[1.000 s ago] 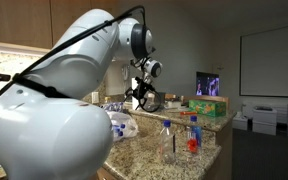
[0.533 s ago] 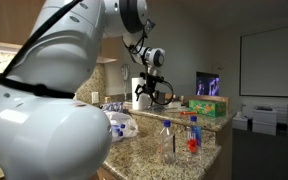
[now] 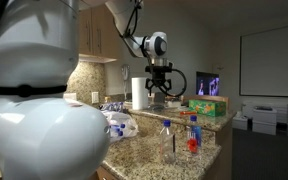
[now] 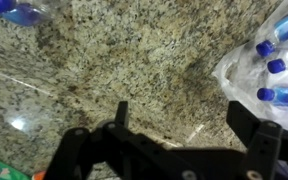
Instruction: Put the bottles on the counter in the plastic bag
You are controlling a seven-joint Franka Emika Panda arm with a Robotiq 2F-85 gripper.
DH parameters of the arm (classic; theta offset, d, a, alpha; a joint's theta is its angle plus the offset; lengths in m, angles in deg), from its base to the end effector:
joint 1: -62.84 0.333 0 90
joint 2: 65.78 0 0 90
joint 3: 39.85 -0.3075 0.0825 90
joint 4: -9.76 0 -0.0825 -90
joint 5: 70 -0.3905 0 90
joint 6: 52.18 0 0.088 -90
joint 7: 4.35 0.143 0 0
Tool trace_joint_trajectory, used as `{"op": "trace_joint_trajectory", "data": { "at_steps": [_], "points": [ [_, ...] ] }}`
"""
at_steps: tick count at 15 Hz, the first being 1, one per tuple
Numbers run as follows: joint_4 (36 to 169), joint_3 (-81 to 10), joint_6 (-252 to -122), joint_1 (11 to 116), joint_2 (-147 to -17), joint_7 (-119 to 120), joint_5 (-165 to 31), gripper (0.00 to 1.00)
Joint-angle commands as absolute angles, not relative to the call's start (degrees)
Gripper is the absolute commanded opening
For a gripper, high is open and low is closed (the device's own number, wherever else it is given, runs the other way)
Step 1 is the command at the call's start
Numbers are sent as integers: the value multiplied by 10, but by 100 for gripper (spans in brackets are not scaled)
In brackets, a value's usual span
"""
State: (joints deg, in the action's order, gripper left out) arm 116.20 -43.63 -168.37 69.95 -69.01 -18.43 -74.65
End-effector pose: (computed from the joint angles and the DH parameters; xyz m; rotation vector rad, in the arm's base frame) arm 0.5869 0.1198 0.4499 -2.9990 -0.6139 -0.1777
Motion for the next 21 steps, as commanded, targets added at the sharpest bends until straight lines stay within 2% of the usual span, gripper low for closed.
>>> {"op": "trace_joint_trajectory", "data": {
  "at_steps": [1, 10, 21],
  "points": [
    [1235, -436, -1778, 685, -628, -164, -743, 100],
    [1311, -414, -1917, 663, -560, -109, -733, 100],
    [1370, -396, -1864, 629, -533, -15, -715, 100]
  ]
}}
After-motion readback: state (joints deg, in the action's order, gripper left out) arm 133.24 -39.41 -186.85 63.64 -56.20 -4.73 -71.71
